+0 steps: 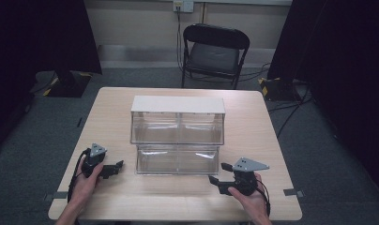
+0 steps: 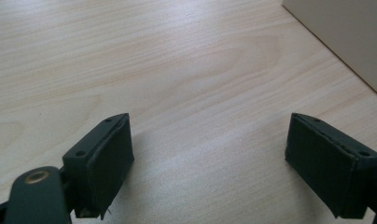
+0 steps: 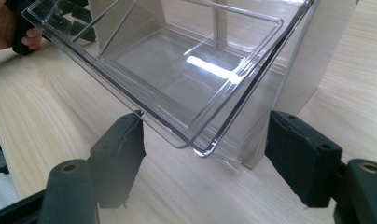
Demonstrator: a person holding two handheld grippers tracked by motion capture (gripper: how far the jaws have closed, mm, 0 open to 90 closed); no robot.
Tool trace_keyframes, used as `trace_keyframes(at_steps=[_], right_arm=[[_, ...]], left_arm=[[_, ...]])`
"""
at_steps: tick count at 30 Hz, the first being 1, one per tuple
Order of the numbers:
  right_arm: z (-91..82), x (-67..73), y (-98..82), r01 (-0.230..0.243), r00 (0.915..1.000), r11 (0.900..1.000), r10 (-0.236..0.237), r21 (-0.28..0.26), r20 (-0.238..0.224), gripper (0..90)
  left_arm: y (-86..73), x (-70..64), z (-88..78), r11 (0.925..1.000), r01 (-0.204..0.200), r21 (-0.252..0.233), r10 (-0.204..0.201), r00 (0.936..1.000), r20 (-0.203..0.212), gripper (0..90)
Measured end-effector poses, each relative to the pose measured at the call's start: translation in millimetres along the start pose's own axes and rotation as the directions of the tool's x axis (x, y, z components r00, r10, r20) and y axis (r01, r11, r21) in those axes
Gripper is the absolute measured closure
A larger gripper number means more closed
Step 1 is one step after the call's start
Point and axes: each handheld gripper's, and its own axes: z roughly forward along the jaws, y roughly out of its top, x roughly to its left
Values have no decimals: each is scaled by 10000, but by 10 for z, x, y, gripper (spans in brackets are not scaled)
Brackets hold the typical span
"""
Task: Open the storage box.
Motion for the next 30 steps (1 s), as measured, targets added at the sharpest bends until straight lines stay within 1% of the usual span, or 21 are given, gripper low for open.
trace_keyframes(at_steps=[11,18,21,22,30], right_arm=[[-20,19,19,-7,10000,9999,7,-148,-26,277],[-28,12,32,-58,9999,9998,55,-204,-143,271],[-28,12,46,-10,9998,9995,3,-322,-213,266],[-31,16,49,-47,9999,9994,42,-337,-146,267],[-34,11,68,-50,9998,9993,43,-383,-194,266]], left_arm=[[0,1,0,10000,15,15,-15,10000,36,145],[0,1,0,10000,24,13,-24,10000,34,144],[0,0,0,10000,24,13,-24,10000,36,144],[0,0,0,10000,24,13,-24,10000,36,145],[0,1,0,10000,25,12,-25,10000,34,144]])
